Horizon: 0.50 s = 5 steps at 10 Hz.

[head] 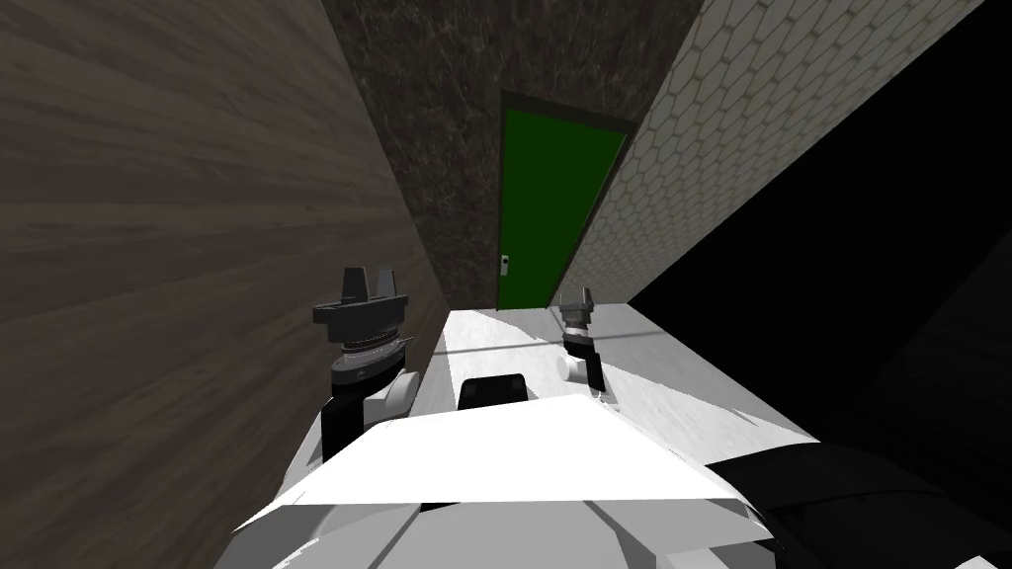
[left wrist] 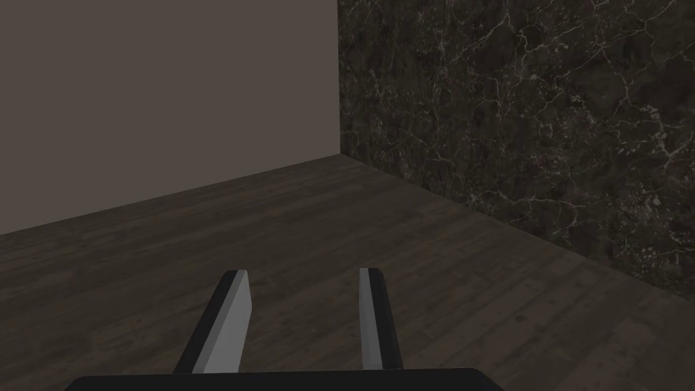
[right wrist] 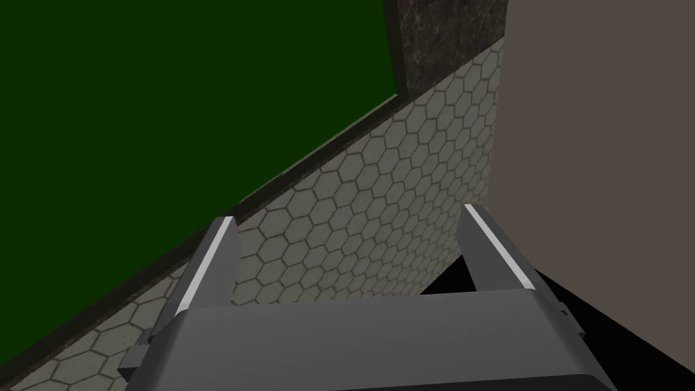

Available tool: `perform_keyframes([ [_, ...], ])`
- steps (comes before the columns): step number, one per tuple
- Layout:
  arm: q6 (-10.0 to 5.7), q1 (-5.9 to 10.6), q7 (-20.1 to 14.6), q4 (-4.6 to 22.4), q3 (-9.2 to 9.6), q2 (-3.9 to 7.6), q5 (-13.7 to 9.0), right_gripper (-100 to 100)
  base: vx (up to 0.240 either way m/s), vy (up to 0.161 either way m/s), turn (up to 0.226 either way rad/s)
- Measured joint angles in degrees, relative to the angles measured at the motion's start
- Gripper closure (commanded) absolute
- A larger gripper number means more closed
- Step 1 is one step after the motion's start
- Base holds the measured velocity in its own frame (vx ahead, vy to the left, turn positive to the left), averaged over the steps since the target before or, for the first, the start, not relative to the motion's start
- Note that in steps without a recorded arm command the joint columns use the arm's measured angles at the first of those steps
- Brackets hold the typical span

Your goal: Pull the door open

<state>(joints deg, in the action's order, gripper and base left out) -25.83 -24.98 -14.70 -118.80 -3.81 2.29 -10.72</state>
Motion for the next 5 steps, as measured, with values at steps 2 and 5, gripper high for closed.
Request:
perform_keyframes([
  [2,0.34,0.56,-2.5,1.6,0.17,0.62,-1.1,-100,0.115,0.023,0.062],
  [5,0.98,1.43,-5.6,3.5,0.29,1.43,-2.7,-100,0.106,0.020,0.054],
])
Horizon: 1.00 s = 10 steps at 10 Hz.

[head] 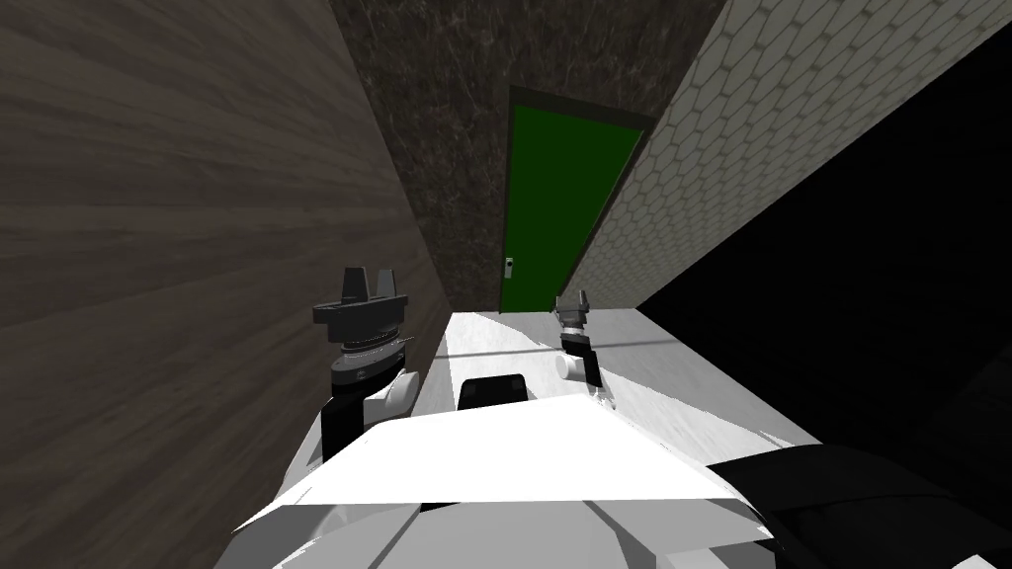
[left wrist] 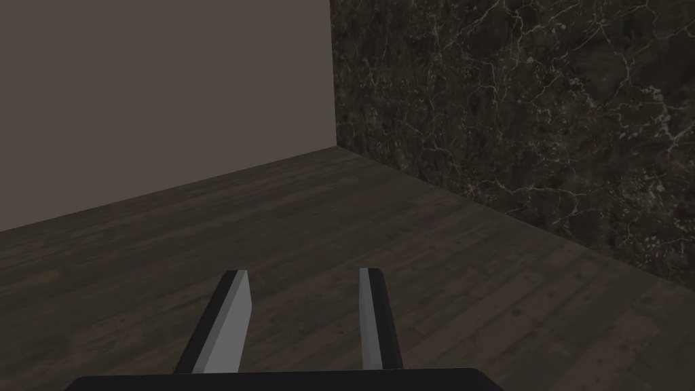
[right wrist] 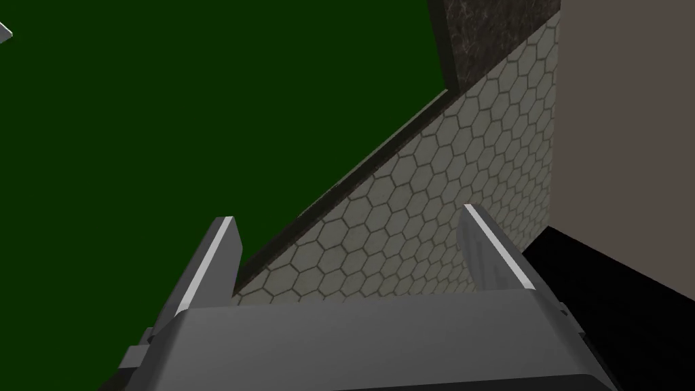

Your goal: Pull the door open

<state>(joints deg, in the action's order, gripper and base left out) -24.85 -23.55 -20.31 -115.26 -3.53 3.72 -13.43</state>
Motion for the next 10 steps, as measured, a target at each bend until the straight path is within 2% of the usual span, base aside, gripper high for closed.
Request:
perform_keyframes([
  [10,1.30,3.42,-11.9,8.7,0.42,2.91,-5.8,-100,0.103,0.017,0.061],
])
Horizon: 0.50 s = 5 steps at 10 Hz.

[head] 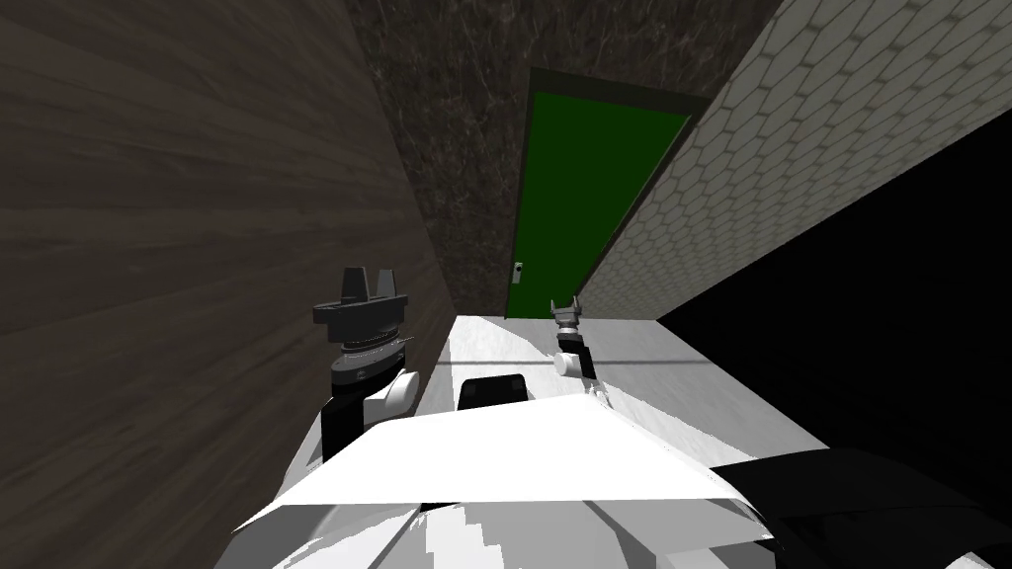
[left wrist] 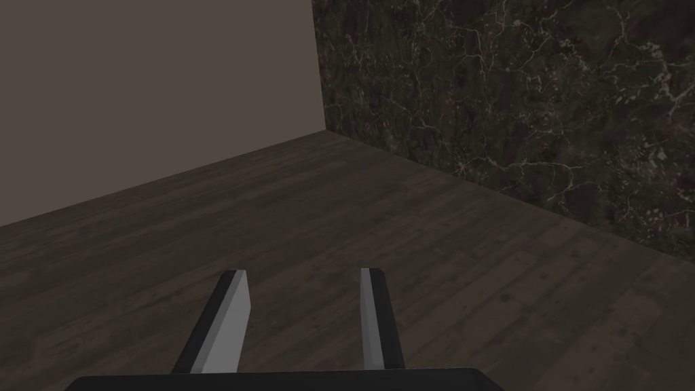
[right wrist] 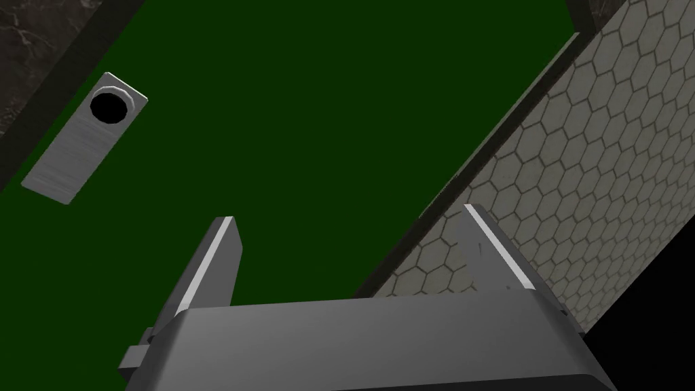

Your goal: Pull the door open

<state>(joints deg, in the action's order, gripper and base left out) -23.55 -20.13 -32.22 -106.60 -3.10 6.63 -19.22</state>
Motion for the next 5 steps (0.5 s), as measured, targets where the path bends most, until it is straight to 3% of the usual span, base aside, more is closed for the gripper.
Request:
perform_keyframes([
  [4,0.98,1.63,-4.7,3.3,0.22,0.70,-2.3,-100,0.103,0.025,0.063],
  [5,0.76,1.98,-6.2,4.7,0.25,1.39,-3.0,-100,0.112,0.004,0.068],
])
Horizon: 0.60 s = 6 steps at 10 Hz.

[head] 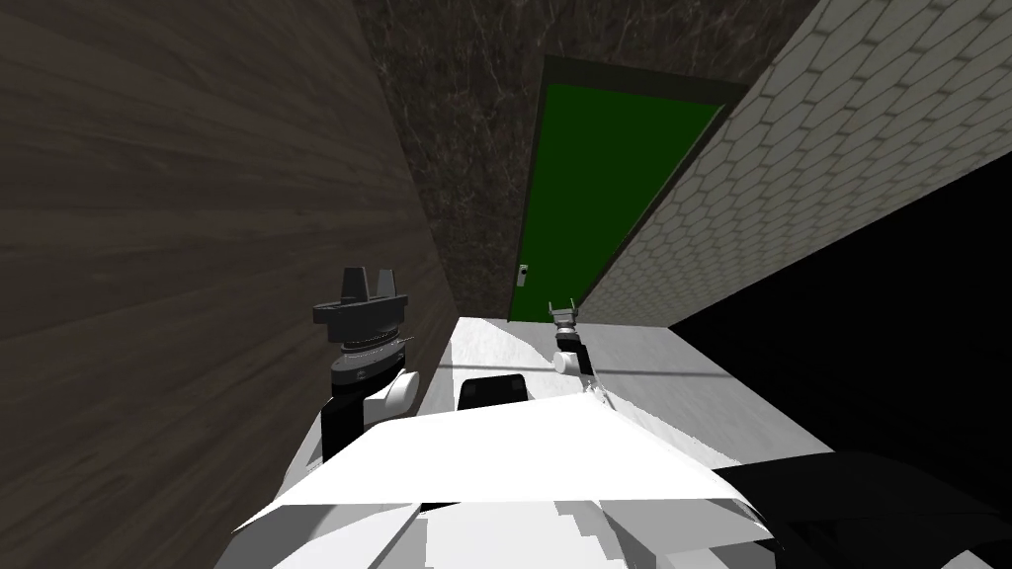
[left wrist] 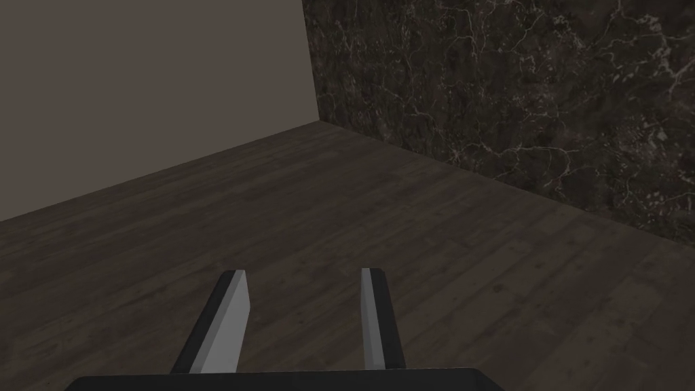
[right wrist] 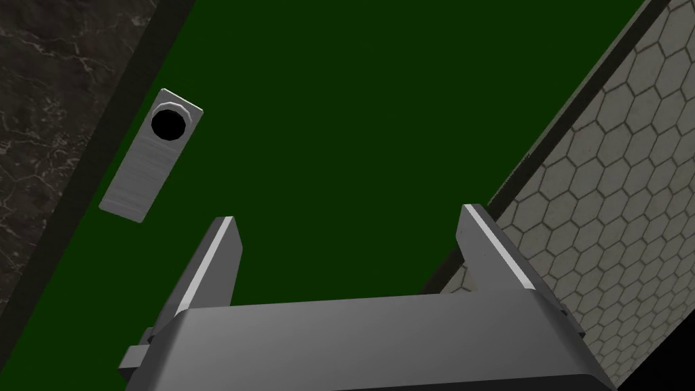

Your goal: Pull the door open

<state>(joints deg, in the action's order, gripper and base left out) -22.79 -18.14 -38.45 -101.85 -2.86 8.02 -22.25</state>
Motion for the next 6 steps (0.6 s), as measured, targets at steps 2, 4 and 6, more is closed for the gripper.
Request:
perform_keyframes([
  [2,0.20,0.55,-2.5,1.6,0.15,0.37,-1.2,-100,0.098,0.004,0.055],
  [4,0.63,1.27,-4.9,3.2,0.21,0.83,-2.4,-100,0.096,0.011,0.070],
  [6,0.79,2.17,-7.4,5.3,0.32,1.35,-3.5,-100,0.108,0.014,0.060],
])
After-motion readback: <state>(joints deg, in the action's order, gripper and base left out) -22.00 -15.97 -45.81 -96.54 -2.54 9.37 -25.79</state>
